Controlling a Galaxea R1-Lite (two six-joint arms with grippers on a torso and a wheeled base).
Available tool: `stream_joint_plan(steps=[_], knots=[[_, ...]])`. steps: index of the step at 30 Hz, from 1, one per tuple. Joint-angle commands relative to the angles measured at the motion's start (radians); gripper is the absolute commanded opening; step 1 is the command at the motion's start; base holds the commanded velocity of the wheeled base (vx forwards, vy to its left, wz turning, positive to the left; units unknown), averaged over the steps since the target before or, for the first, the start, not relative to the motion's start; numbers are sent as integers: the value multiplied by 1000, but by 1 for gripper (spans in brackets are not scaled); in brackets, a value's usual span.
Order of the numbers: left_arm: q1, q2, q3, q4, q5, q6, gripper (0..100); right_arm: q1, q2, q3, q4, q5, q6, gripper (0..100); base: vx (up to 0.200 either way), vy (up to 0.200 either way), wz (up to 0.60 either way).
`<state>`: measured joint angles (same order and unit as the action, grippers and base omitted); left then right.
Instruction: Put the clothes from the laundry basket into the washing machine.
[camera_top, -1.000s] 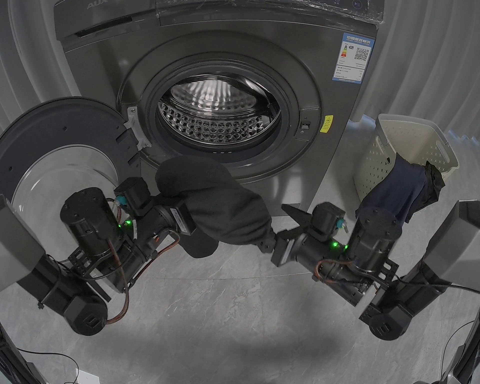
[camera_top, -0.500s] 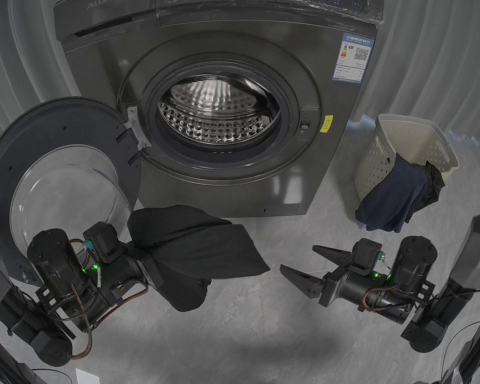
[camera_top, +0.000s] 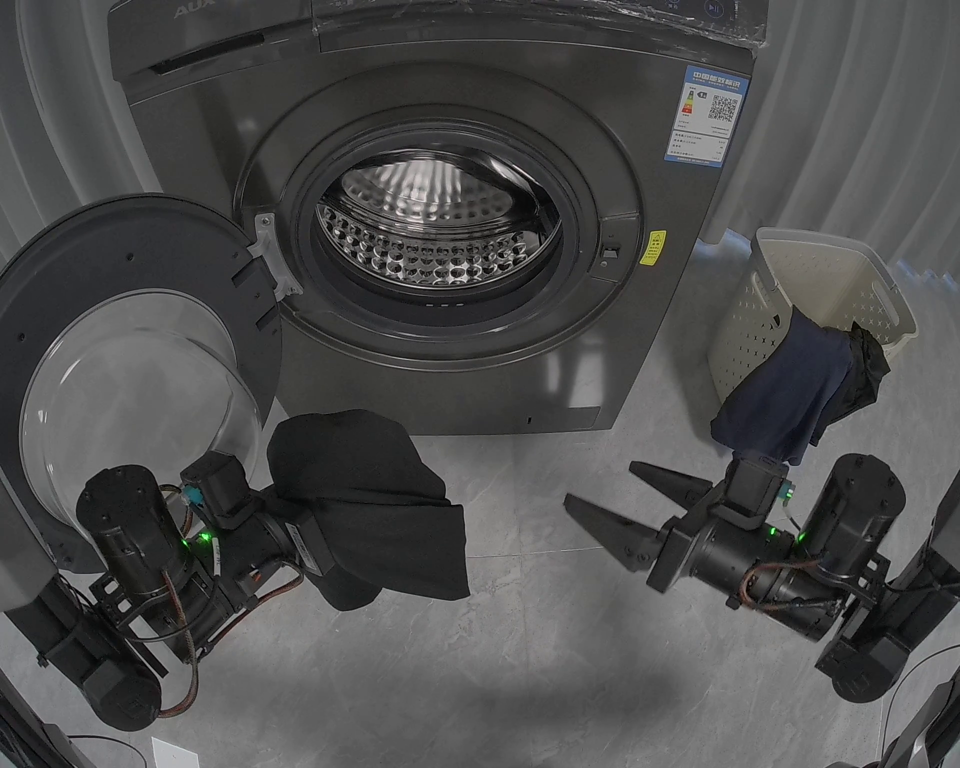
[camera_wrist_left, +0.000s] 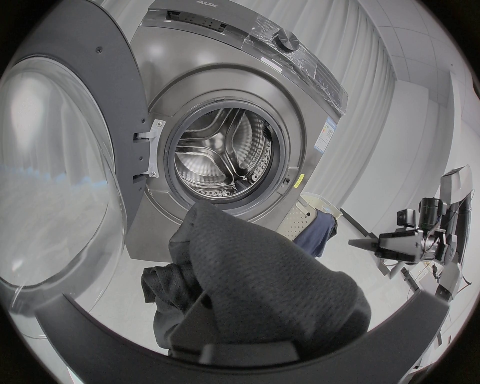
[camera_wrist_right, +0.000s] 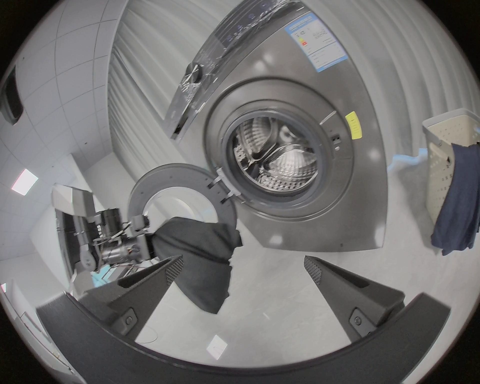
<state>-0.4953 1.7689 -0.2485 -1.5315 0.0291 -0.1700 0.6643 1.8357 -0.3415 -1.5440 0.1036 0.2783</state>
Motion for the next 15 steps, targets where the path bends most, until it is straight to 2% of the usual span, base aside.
stream_joint_plan(steps=[1, 10, 15], knots=[[4, 29, -2, -18, 14, 7, 0, -121, 100, -93, -1, -70, -1, 100, 200, 0, 0], [12, 37, -2, -18, 9, 9, 0, -120, 97, -103, -1, -81, 2, 100, 200, 0, 0], [8, 29, 0, -19, 11, 10, 0, -106, 99, -53, 1, -79, -8, 100, 200, 0, 0]])
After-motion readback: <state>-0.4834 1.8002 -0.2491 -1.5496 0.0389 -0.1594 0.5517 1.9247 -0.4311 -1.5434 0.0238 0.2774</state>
